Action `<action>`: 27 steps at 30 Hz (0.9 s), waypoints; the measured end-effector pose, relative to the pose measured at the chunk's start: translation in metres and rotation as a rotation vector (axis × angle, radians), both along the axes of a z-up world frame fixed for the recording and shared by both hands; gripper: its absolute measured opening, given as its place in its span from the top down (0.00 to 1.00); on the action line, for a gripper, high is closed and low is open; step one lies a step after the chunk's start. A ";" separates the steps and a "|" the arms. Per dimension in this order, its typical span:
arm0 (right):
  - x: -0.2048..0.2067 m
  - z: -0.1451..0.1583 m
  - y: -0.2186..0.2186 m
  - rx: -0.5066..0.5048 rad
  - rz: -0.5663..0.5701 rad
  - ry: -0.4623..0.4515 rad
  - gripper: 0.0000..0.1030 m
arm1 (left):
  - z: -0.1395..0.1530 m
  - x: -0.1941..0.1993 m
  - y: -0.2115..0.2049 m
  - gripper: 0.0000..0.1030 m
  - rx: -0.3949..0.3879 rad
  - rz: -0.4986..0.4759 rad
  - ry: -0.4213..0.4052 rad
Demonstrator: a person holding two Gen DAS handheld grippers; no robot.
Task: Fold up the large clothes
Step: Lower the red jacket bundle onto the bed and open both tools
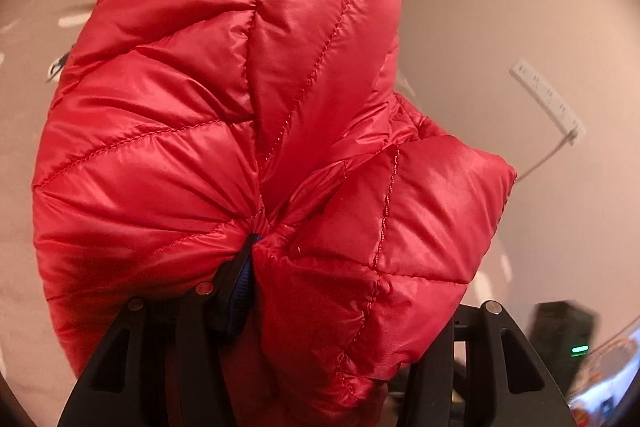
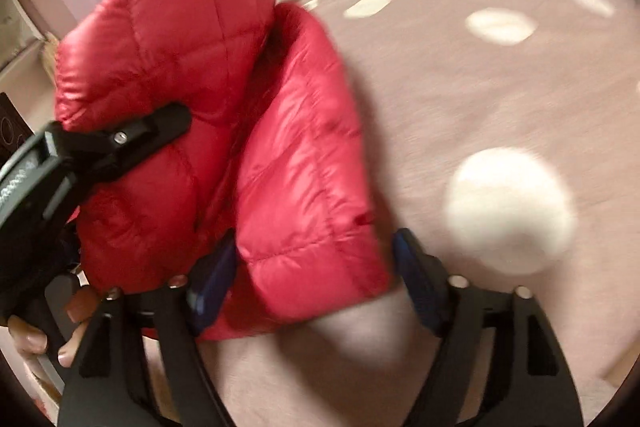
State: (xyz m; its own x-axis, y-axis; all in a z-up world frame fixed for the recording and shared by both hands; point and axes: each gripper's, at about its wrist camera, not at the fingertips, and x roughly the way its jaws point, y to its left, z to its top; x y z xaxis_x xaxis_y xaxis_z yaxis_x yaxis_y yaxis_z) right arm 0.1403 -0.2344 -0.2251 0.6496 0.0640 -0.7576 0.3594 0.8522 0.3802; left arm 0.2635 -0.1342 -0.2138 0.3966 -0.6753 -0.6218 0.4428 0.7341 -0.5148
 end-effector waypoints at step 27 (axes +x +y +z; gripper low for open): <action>-0.071 0.085 -0.041 -0.088 -0.217 -0.152 0.11 | -0.008 -0.030 0.011 0.06 -0.073 -0.103 0.198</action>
